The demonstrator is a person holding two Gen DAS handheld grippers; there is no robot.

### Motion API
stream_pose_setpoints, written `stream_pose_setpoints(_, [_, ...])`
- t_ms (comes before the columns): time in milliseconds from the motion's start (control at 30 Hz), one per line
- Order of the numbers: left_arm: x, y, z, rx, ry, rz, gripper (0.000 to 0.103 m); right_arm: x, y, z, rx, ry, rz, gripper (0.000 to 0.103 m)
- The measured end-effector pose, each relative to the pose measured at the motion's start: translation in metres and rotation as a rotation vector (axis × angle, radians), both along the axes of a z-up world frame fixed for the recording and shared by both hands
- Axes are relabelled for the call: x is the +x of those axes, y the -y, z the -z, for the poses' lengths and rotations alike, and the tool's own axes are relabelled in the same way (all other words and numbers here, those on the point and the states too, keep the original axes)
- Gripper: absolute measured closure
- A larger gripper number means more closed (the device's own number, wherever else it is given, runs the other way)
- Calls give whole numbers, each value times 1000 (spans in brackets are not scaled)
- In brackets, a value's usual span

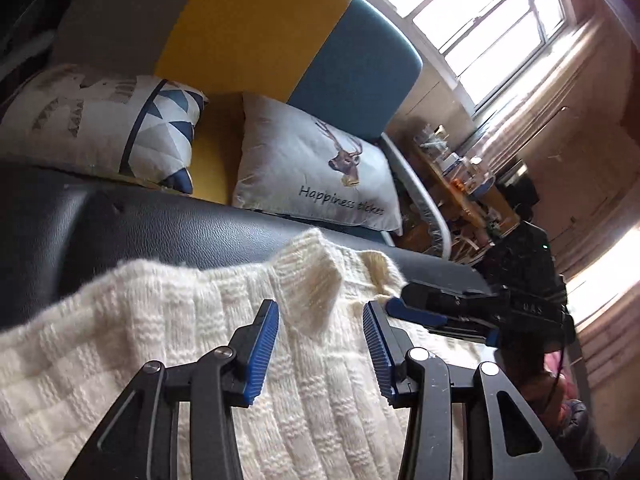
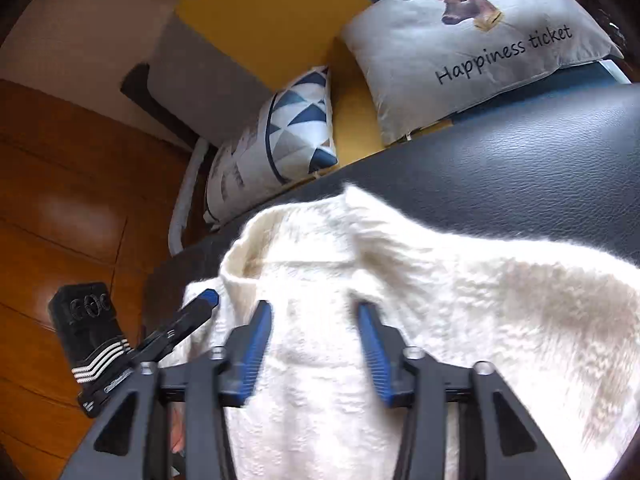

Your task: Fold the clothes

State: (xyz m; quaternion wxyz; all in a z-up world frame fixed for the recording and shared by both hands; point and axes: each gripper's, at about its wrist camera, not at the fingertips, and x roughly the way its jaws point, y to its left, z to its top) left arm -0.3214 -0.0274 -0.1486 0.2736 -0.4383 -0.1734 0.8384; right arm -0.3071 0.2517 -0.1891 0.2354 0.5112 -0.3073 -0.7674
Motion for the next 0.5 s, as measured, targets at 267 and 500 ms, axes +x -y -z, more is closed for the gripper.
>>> stream_pose_setpoints(267, [-20, -10, 26, -215, -34, -81, 69, 7, -33, 28, -97, -3, 88, 103])
stream_pose_setpoints(500, [-18, 4, 16, -147, 59, -98, 68, 54, -26, -18, -15, -92, 26, 73])
